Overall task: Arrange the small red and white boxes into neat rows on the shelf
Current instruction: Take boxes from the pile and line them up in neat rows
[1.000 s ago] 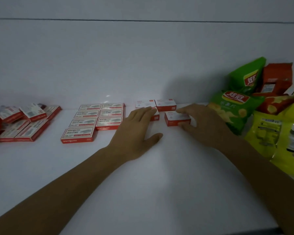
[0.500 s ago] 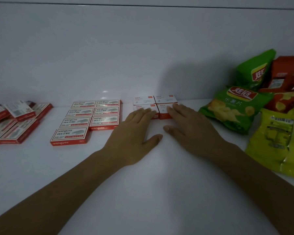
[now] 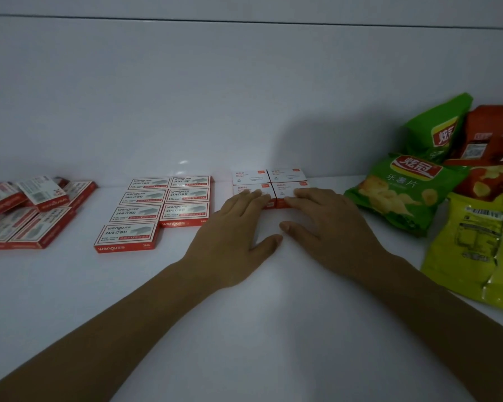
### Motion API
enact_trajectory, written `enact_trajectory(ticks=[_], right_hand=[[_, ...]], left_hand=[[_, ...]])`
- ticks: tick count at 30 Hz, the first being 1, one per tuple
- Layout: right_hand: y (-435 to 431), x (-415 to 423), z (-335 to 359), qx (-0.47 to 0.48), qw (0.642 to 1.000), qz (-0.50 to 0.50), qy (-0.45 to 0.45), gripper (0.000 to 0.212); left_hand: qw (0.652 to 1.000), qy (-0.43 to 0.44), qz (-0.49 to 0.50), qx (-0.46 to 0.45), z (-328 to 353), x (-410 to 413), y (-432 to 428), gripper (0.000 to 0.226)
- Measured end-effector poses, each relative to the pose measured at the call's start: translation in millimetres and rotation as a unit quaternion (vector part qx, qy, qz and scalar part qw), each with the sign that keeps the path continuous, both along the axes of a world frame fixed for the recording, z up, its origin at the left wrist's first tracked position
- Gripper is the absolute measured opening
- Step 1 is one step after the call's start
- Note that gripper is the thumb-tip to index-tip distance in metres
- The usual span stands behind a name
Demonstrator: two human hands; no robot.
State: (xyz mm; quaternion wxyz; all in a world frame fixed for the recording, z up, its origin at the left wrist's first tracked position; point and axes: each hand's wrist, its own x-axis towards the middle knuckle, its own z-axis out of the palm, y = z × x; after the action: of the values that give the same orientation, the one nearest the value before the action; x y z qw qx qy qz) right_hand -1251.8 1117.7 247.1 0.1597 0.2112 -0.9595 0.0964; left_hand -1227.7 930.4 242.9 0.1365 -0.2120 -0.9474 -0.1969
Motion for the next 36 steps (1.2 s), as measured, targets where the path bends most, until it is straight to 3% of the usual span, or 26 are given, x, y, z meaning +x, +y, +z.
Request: enact_trajectory(ticks=[7, 19, 29, 36], right_hand=[[0, 1, 1, 0.01, 1.0, -0.004, -0.005, 0.052], [-19, 26, 47, -0.021, 0.999, 0.01, 0.046, 0.053], [-131, 46, 48, -0.076, 0.984, 0.157, 0.041, 0.06], [-241, 70, 49, -0.025, 0.97, 0.241, -0.006, 0.057]], left_hand=[[1.0, 0.003, 0.005, -0.01, 1, 0, 0, 0.068], [0.994, 0.095, 0.041, -0.04, 44, 26, -28, 0.075], [0.984, 0.066, 0.148, -0.07, 52, 86, -139, 0.074], [0.971, 0.053, 0.225, -0.065, 37, 141, -232, 0.072]])
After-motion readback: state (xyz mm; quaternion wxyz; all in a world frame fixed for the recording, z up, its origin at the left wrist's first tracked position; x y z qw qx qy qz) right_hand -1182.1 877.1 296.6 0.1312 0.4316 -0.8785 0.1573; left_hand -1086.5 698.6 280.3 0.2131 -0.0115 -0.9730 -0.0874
